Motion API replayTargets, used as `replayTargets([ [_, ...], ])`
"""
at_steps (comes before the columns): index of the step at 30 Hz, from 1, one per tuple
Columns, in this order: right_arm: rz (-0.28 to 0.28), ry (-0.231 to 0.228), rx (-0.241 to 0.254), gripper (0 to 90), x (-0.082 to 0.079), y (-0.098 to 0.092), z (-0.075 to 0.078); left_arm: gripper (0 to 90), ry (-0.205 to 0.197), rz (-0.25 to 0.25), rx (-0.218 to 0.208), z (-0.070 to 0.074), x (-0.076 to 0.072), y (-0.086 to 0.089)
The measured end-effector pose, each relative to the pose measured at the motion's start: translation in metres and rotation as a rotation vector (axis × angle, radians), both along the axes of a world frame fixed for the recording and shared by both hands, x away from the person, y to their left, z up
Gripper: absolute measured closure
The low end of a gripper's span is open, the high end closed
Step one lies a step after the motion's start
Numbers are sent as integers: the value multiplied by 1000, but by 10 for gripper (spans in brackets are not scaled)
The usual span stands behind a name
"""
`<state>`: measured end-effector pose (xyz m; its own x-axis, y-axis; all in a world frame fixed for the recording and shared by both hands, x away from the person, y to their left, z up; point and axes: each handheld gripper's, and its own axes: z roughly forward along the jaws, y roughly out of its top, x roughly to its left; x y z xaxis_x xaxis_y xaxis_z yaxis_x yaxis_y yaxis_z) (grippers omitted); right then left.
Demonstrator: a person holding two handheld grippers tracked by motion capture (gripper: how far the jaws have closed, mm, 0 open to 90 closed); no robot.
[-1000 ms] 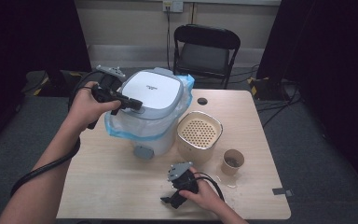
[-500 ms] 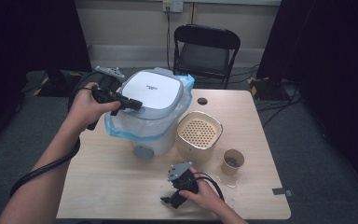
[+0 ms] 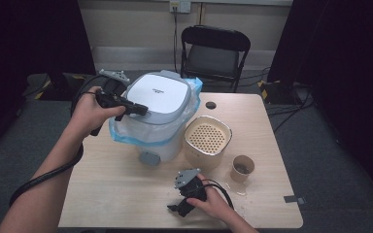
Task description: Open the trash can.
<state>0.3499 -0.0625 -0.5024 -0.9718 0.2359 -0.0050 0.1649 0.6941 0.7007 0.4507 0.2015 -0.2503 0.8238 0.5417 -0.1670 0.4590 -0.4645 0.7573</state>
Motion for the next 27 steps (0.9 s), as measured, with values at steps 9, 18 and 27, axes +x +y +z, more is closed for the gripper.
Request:
replayTargets([
  [9, -1, 0, 0, 0, 0, 0, 0, 900, -11, 16, -21, -1, 2, 2],
  [18, -1, 0, 0, 0, 0, 0, 0, 900, -17, 2, -8, -2, -2, 2],
  [27, -3, 5, -2, 0, 0, 0, 0, 900, -21, 4, -22, -3, -4, 2],
])
